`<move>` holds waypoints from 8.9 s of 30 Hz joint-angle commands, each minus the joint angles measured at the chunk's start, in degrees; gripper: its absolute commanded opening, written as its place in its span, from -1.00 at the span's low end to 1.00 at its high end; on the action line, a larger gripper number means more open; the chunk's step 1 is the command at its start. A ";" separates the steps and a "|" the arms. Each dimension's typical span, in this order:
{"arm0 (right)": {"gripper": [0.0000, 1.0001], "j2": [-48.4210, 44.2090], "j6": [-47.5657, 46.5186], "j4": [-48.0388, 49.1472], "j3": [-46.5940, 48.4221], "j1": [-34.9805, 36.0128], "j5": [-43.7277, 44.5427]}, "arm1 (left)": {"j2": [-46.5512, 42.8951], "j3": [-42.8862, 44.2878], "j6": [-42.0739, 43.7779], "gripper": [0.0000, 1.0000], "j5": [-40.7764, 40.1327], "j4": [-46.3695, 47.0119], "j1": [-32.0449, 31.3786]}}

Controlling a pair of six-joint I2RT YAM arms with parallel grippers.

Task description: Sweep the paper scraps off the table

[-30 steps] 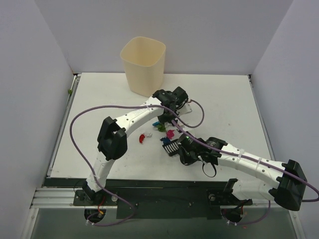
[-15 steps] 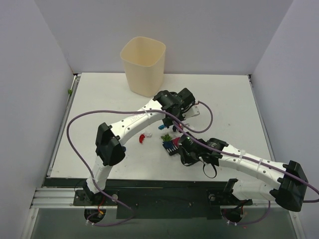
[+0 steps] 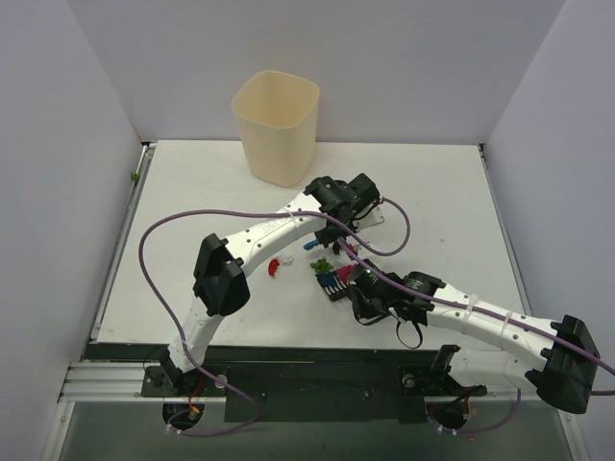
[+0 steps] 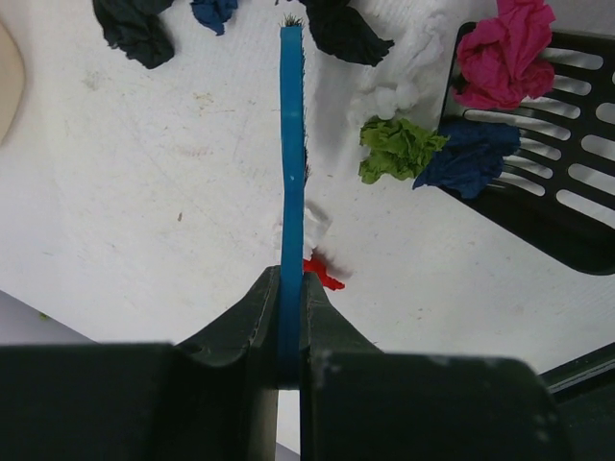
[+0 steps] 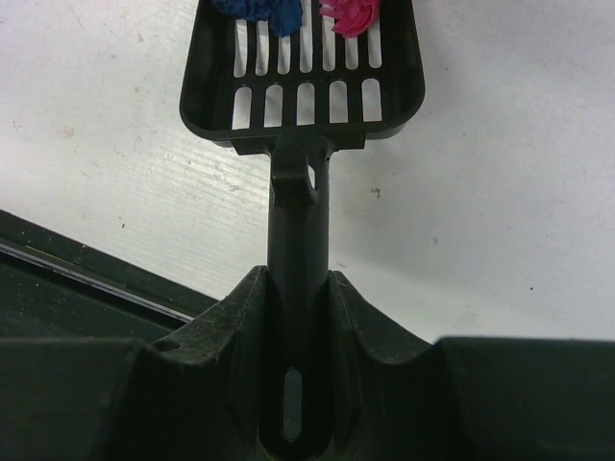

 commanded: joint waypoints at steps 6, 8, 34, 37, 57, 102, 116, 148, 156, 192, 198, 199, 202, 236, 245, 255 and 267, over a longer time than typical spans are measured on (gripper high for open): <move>-1.00 -0.49 -0.47 -0.81 -0.10 0.09 1.70 | 1.99 0.50 -1.67 -1.00 6.27 -2.26 -1.50; -1.00 -0.58 -0.39 -0.81 -0.01 0.09 1.88 | 1.63 0.14 -2.29 -1.00 7.58 -3.14 -1.85; -1.00 -5.49 -2.85 6.40 -6.68 0.18 3.64 | -7.07 0.94 -13.18 -1.00 14.53 -3.06 -3.26; -1.00 -6.90 -3.02 8.50 -8.44 0.18 3.46 | -7.42 1.64 -15.12 -1.00 16.20 -1.13 -1.51; -1.00 -16.21 -5.31 14.22 -13.46 3.60 8.73 | -25.43 -14.52 -27.77 -1.00 7.33 13.73 12.38; -1.00 32.71 -17.88 -6.95 68.87 -13.18 1.27 | -50.31 -51.27 -34.55 -1.00 13.21 33.15 35.94; -1.00 51.18 -16.47 -8.89 94.38 -17.40 -2.69 | -51.28 -52.85 -35.08 -1.00 16.03 34.38 36.64; -1.00 61.39 19.20 25.11 91.14 -21.79 -13.41 | -54.53 -58.48 -35.87 -1.00 19.45 35.97 36.64; -1.00 61.47 30.80 34.69 86.57 -22.58 -17.45 | -54.62 -59.00 -36.22 -1.00 20.07 36.05 36.64; -1.00 57.87 69.39 72.74 62.05 -24.61 -18.25 | -54.79 -60.67 -37.36 -1.00 21.83 37.37 36.55; -1.00 57.52 70.10 73.99 57.91 -24.96 -17.46 | -54.70 -60.85 -37.27 -1.00 21.92 37.55 36.55; -1.00 57.34 70.27 74.34 57.21 -24.96 -17.28 | -54.62 -60.94 -37.36 -1.00 22.00 37.64 36.55; -1.00 56.64 68.79 73.38 56.24 -25.05 -16.75 | -54.62 -61.11 -37.27 -1.00 22.01 37.72 36.55; -1.00 57.34 69.92 77.77 50.26 -25.31 -17.72 | -53.91 -61.55 -37.10 -1.00 22.71 38.25 36.11; -1.00 56.55 61.84 64.69 63.26 -25.57 -20.35 | -53.83 -60.76 -37.27 -1.00 22.53 37.90 35.85; -1.00 53.58 38.75 41.61 77.95 -25.31 -28.53 | -54.53 -60.59 -36.92 -1.00 22.01 37.29 35.59; -1.00 24.05 -8.63 12.47 56.89 -21.09 -15.79 | -53.21 -59.09 -36.48 -1.00 21.13 37.37 34.88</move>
